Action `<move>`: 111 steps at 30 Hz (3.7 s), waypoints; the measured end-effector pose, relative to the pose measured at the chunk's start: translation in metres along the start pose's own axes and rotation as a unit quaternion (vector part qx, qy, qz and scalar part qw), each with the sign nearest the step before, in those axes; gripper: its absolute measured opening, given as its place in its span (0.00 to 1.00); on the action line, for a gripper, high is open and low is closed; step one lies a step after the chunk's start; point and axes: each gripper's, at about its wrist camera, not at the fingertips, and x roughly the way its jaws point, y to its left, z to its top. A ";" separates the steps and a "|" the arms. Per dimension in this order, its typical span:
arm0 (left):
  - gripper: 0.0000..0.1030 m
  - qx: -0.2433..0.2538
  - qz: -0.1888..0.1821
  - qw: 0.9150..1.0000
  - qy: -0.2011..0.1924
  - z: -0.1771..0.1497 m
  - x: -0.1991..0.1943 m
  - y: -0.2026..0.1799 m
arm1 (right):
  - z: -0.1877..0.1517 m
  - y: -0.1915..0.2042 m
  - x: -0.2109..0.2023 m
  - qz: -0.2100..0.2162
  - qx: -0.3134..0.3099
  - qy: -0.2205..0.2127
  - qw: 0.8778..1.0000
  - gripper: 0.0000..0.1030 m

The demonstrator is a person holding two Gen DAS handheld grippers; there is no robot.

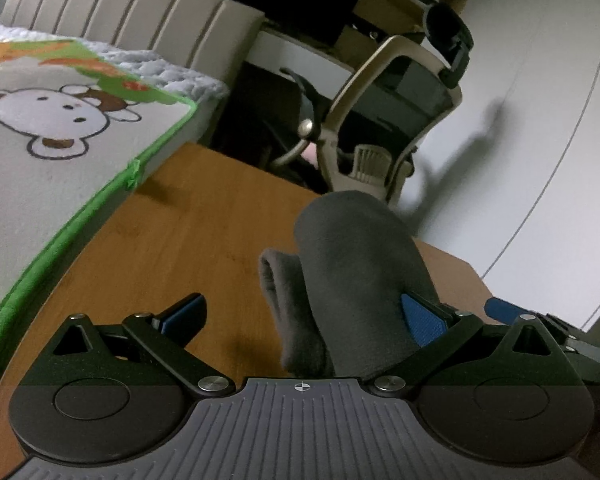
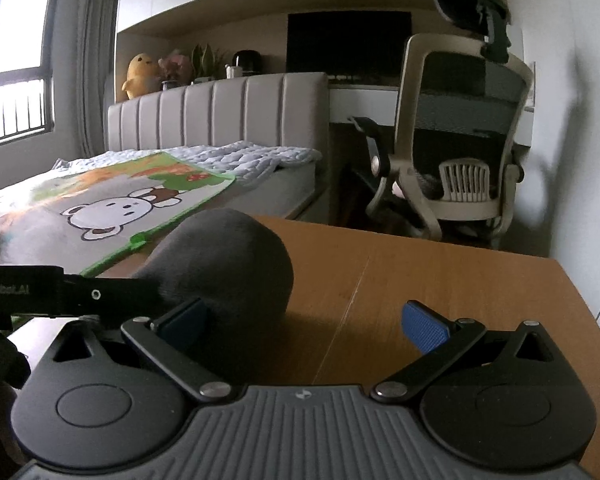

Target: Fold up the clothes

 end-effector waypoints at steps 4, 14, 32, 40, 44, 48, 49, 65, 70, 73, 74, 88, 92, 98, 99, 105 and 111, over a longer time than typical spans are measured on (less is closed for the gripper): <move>1.00 0.004 0.007 1.000 -0.019 -0.004 -0.009 -0.002 | -0.005 -0.010 -0.009 0.020 0.033 -0.006 0.999 1.00; 1.00 -0.011 0.026 0.999 -0.026 -0.040 -0.061 -0.016 | -0.035 -0.005 -0.067 0.037 0.063 0.023 0.997 1.00; 1.00 0.117 0.123 0.983 0.066 -0.078 -0.078 -0.064 | -0.062 0.005 -0.094 -0.006 0.085 0.115 0.990 1.00; 1.00 0.132 0.144 0.978 0.071 -0.079 -0.074 -0.067 | -0.063 0.008 -0.091 -0.012 0.071 0.119 0.990 1.00; 1.00 0.154 0.170 0.970 0.082 -0.081 -0.071 -0.072 | -0.062 0.014 -0.089 -0.054 0.046 0.137 0.988 1.00; 1.00 0.157 0.173 0.969 0.085 -0.081 -0.069 -0.072 | -0.061 0.014 -0.086 -0.068 0.032 0.146 0.986 1.00; 1.00 0.157 0.173 0.969 0.085 -0.080 -0.069 -0.072 | -0.061 0.014 -0.086 -0.068 0.032 0.146 0.986 1.00; 1.00 0.156 0.173 0.969 0.083 -0.080 -0.067 -0.069 | -0.063 0.013 -0.083 -0.067 0.031 0.144 0.987 1.00; 1.00 0.156 0.172 0.969 0.082 -0.080 -0.067 -0.069 | -0.063 0.014 -0.083 -0.066 0.031 0.144 0.987 1.00; 1.00 0.156 0.172 0.969 0.082 -0.080 -0.067 -0.069 | -0.063 0.013 -0.083 -0.066 0.031 0.144 0.987 1.00; 1.00 0.156 0.172 0.969 0.082 -0.080 -0.067 -0.069 | -0.063 0.013 -0.083 -0.066 0.031 0.144 0.987 1.00; 1.00 0.156 0.172 0.969 0.082 -0.080 -0.067 -0.068 | -0.063 0.014 -0.082 -0.066 0.030 0.143 0.987 1.00; 1.00 0.156 0.170 0.970 0.082 -0.079 -0.067 -0.066 | -0.063 0.014 -0.082 -0.067 0.031 0.143 0.987 1.00; 1.00 0.151 0.165 0.971 0.079 -0.079 -0.069 -0.065 | -0.063 0.013 -0.082 -0.068 0.031 0.143 0.987 1.00; 1.00 0.150 0.166 0.971 0.079 -0.079 -0.069 -0.065 | -0.063 0.013 -0.082 -0.068 0.031 0.143 0.987 1.00; 1.00 0.147 0.164 0.972 0.077 -0.080 -0.070 -0.065 | -0.063 0.014 -0.082 -0.069 0.031 0.143 0.987 1.00; 1.00 0.147 0.163 0.973 0.077 -0.080 -0.070 -0.065 | -0.063 0.013 -0.082 -0.068 0.031 0.143 0.987 1.00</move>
